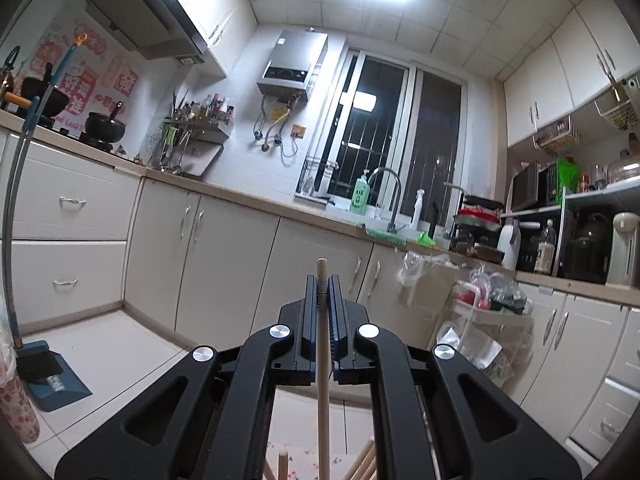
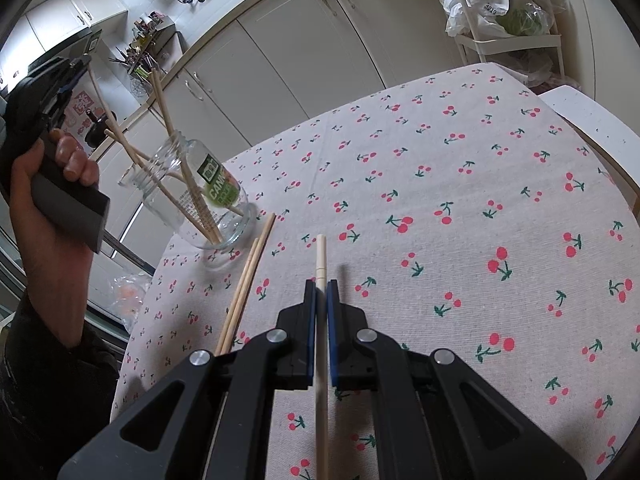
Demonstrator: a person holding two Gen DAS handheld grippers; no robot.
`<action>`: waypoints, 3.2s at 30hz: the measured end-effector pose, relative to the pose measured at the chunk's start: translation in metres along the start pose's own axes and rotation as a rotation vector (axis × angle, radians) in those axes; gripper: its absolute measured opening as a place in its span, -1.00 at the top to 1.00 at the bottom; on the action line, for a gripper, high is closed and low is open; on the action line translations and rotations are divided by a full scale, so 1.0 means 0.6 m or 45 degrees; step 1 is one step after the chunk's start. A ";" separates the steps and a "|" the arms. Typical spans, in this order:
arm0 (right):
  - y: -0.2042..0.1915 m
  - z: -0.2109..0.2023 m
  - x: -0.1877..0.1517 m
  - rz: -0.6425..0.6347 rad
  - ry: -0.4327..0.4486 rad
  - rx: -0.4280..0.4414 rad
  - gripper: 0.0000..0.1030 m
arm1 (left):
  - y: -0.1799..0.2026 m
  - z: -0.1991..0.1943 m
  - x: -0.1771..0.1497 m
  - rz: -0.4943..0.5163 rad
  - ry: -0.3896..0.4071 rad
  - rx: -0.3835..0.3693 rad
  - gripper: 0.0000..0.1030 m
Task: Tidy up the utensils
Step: 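Carry both held sticks above the glass jar, then open the left gripper over the jar while the right gripper releases its stick, then grasp a loose stick with the right gripper while the left gripper grasps another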
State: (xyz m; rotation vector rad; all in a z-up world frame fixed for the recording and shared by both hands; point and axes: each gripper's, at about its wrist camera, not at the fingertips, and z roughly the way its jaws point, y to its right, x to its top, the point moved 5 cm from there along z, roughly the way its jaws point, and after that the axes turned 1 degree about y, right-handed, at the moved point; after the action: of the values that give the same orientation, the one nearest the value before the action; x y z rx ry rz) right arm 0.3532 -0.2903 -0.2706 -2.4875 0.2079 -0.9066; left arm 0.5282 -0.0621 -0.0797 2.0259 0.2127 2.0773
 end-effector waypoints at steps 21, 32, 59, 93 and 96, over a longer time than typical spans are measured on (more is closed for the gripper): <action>-0.066 -0.053 0.079 -0.012 0.274 0.158 0.88 | -0.013 -0.059 -0.117 0.236 -0.254 -0.052 0.87; -0.183 -0.069 0.204 -0.011 0.605 0.305 0.88 | -0.074 -0.126 -0.086 0.177 -0.232 -0.006 0.17; -0.294 0.018 0.265 -0.210 1.011 0.110 0.88 | -0.202 -0.135 -0.132 -0.066 -0.337 0.140 -0.07; -0.139 0.113 0.045 -0.280 -0.043 -0.216 0.58 | -0.155 -0.230 -0.225 0.062 -0.845 0.103 -0.60; -0.140 0.149 0.061 -0.306 -0.077 -0.304 0.63 | -0.162 -0.230 -0.227 0.055 -0.866 0.110 -0.60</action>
State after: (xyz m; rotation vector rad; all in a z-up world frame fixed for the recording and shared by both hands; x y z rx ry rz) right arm 0.4370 -0.1931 -0.2684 -2.8025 -0.0051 -0.9469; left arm 0.3987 0.0033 -0.2414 2.6599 0.1341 1.2986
